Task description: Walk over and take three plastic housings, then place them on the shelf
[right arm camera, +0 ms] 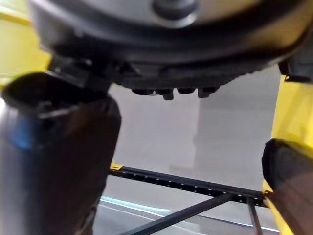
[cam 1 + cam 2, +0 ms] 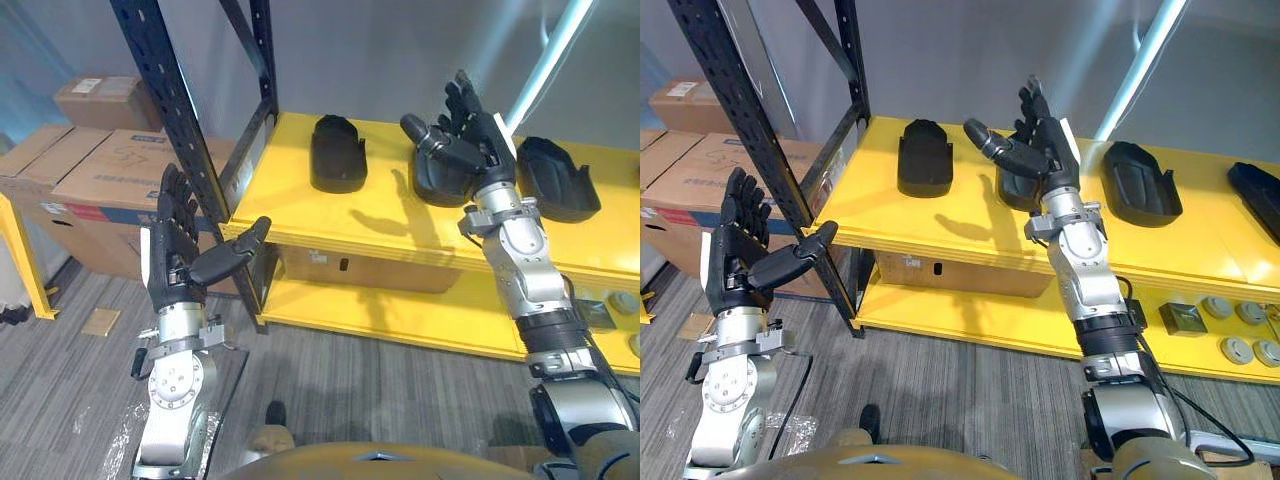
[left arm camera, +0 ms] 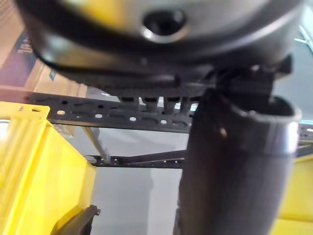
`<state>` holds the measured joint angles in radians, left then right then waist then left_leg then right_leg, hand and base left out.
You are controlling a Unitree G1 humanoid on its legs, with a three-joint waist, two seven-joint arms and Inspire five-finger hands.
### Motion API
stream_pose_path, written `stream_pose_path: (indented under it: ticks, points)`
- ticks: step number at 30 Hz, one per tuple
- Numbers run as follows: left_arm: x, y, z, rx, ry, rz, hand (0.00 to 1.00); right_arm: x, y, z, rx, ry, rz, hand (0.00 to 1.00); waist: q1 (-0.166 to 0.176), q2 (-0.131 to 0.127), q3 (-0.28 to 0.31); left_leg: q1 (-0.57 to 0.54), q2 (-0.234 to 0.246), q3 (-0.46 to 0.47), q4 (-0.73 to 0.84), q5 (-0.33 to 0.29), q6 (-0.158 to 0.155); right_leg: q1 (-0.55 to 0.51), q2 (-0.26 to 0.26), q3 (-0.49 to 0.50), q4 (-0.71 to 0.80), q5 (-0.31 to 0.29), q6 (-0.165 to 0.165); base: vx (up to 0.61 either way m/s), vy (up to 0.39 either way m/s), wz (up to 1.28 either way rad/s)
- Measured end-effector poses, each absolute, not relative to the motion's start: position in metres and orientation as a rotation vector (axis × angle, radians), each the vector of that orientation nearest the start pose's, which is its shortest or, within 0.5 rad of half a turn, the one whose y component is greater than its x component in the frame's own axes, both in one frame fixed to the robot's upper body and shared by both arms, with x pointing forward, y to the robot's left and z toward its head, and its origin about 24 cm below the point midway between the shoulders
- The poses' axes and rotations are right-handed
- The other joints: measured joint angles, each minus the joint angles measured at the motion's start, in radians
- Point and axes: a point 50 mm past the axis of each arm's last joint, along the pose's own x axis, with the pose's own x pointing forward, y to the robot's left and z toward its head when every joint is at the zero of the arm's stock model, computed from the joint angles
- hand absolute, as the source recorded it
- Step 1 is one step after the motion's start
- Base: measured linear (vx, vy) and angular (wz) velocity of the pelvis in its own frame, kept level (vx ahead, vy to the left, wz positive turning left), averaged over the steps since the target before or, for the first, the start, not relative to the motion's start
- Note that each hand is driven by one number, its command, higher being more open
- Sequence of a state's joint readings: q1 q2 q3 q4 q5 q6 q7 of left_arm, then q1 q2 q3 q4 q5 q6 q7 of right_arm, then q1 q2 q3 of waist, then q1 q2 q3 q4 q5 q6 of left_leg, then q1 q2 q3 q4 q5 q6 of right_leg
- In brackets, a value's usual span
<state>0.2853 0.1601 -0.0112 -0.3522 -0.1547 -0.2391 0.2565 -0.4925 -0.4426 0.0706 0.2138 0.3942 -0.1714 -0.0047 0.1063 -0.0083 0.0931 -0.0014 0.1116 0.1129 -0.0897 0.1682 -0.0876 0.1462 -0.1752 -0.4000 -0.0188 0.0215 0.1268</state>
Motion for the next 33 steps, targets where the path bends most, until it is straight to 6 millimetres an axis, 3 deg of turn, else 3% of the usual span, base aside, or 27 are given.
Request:
stream_pose_path:
  ticks: [6, 12, 16, 19, 22, 27, 33]
  points:
    - [0.194, 0.178, 0.085, -0.095, -0.293, 0.085, 1.00, 0.311, -0.176, 0.172, -0.100, -0.549, 0.123, 1.00, -0.010, 0.027, 0.023, -0.001, 0.002, 0.004, 0.000, -0.004, -0.006, -0.007, 0.000, -0.001, 0.000, -0.007, -0.007, -0.05, -0.007, -0.02]
    - [0.196, 0.164, 0.070, -0.153, -0.184, -0.092, 1.00, 0.270, -0.172, 0.164, -0.069, -0.610, 0.181, 1.00, -0.042, 0.027, 0.023, 0.006, 0.008, 0.041, 0.000, -0.008, -0.007, -0.024, 0.001, 0.035, -0.003, -0.011, -0.007, -0.02, -0.007, -0.17]
    - [0.197, 0.166, 0.049, -0.202, -0.053, -0.091, 1.00, 0.249, -0.178, 0.146, 0.014, -0.578, 0.184, 1.00, -0.084, 0.025, 0.024, 0.015, 0.013, 0.075, 0.000, -0.014, -0.008, -0.031, 0.003, 0.067, -0.003, -0.004, -0.005, 0.03, -0.015, -0.25]
    - [0.200, 0.167, 0.044, -0.216, -0.016, -0.078, 1.00, 0.238, -0.193, 0.132, 0.027, -0.521, 0.136, 1.00, -0.091, 0.025, 0.024, 0.016, 0.022, 0.102, 0.000, -0.015, -0.009, -0.049, 0.008, 0.095, -0.001, -0.001, -0.004, 0.02, -0.025, -0.24]
    - [0.203, 0.168, 0.045, -0.214, -0.015, -0.050, 1.00, 0.232, -0.197, 0.123, 0.032, -0.486, 0.113, 1.00, -0.108, 0.026, 0.024, 0.021, 0.024, 0.116, 0.000, -0.015, -0.009, -0.054, 0.010, 0.109, -0.001, 0.005, -0.007, 0.02, -0.017, -0.16]
    - [0.224, 0.168, 0.049, -0.202, -0.032, 0.000, 1.00, 0.226, -0.197, 0.112, 0.084, -0.449, 0.086, 1.00, -0.123, 0.026, 0.023, 0.029, 0.024, 0.134, 0.000, -0.019, -0.012, -0.058, 0.010, 0.132, -0.001, 0.008, -0.007, 0.01, -0.007, -0.11]
    - [0.235, 0.171, 0.060, -0.193, -0.077, 0.041, 1.00, 0.223, -0.198, 0.109, 0.097, -0.436, 0.079, 1.00, -0.139, 0.027, 0.023, 0.040, 0.026, 0.155, 0.000, -0.026, -0.014, -0.064, 0.010, 0.151, -0.001, 0.009, -0.007, 0.00, -0.004, -0.10]
